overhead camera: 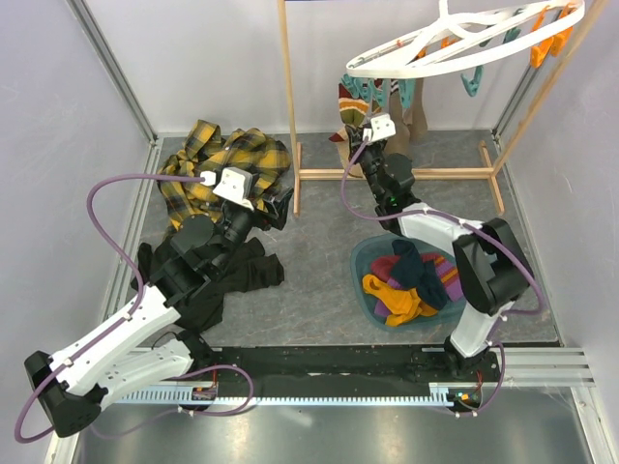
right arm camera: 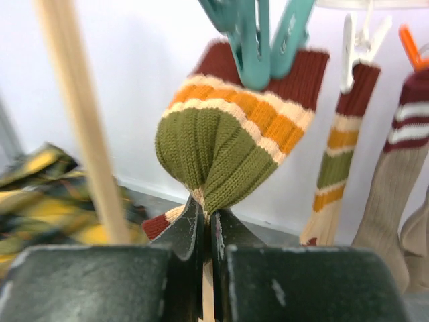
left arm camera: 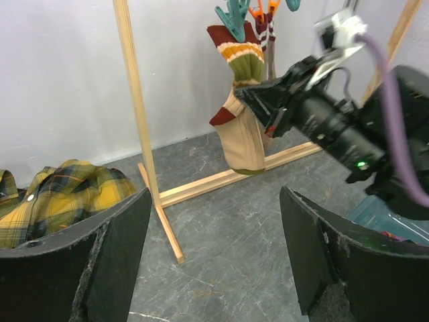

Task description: Remove the socks clipped to the hanger

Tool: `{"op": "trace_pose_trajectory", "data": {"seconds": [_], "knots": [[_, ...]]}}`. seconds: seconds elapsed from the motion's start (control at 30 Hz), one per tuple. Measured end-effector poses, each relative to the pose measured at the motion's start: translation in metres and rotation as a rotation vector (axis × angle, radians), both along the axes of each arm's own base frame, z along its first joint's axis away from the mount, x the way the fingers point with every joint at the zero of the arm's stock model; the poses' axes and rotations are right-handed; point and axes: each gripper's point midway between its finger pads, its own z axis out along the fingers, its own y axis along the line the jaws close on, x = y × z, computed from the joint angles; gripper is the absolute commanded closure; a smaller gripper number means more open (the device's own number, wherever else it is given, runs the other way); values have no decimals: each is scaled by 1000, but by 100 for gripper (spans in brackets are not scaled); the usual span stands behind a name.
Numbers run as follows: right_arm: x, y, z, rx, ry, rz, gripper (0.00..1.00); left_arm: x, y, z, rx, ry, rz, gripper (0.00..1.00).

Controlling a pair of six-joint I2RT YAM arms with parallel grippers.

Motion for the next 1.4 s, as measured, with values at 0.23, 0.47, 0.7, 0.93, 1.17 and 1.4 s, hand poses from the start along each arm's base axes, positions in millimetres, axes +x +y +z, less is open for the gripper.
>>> {"op": "trace_pose_trajectory", "data": {"seconds": [0.23,0.47,0.7,0.93,1.17,1.4], "knots": [[-29,16,21,19,-4,136,100,1,-1,-1,0,1,0,17],[-50,21,7,20,56,211,99,3,-3,-5,9,10,0,17],[-75,10,16,48,54,227,99,4,-6,-10,19,23,-5,19],[-97,-1,27,98,43,238,98,4,-22,-19,53,107,-69,20],[-115,-5,28,111,51,266,97,8,-42,27,-13,142,-125,19],[-130,-8,39,106,48,295,96,28,-77,110,-124,116,-183,21]]}}
